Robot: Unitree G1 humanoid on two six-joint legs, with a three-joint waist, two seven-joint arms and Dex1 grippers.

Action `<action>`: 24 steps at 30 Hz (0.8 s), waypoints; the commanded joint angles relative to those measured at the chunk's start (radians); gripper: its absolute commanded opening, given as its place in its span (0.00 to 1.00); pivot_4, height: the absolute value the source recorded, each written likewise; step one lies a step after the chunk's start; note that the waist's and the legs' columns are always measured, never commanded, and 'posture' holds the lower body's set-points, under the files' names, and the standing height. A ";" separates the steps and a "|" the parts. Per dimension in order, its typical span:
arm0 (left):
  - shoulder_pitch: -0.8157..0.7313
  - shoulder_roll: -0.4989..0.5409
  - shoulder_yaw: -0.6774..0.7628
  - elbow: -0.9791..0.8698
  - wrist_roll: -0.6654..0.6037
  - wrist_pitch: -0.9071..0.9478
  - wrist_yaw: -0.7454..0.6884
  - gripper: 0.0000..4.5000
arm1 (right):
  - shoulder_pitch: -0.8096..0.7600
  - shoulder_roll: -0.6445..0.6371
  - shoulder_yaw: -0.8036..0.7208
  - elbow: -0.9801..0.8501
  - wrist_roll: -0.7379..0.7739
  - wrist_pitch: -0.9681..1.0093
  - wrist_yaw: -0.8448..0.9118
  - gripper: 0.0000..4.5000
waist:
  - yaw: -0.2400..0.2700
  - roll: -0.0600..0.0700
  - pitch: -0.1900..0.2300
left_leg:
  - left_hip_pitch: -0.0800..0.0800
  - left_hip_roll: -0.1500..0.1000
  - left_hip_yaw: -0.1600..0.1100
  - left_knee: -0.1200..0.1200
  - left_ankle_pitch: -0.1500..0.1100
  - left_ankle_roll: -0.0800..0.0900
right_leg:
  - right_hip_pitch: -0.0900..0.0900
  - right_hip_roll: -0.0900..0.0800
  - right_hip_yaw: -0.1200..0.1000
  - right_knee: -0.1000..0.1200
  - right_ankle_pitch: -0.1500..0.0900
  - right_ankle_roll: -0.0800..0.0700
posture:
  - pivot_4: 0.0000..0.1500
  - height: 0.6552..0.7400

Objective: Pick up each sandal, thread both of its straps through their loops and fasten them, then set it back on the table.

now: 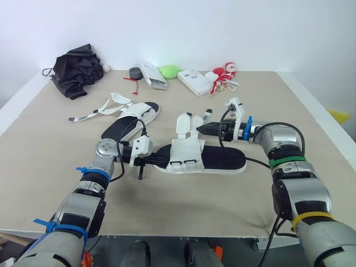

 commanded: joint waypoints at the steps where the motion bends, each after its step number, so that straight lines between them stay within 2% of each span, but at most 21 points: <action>1: 0.047 -0.004 -0.044 0.037 0.055 0.015 0.001 0.00 | -0.046 0.027 -0.008 0.033 -0.015 -0.040 -0.005 0.69 | -0.001 0.000 0.000 | 0.000 0.000 0.000 0.000 0.000 0.000 | 0.000 0.000 0.000 0.000 0.000 0.000 | 1.00 1.00; 11: 0.056 -0.005 -0.040 0.030 0.050 0.024 0.008 0.00 | -0.146 0.100 -0.131 0.220 0.015 -0.112 -0.136 0.69 | -0.002 0.000 0.000 | 0.000 0.000 0.000 0.000 0.000 0.000 | 0.000 0.000 0.000 0.000 0.001 0.000 | 1.00 1.00; 24: 0.068 -0.015 -0.037 0.019 0.049 0.033 0.017 0.00 | -0.241 0.151 -0.254 0.299 0.037 -0.169 -0.277 0.69 | -0.003 0.000 0.000 | 0.000 0.000 -0.001 0.000 0.000 0.000 | 0.000 0.000 0.000 0.000 0.000 0.000 | 1.00 1.00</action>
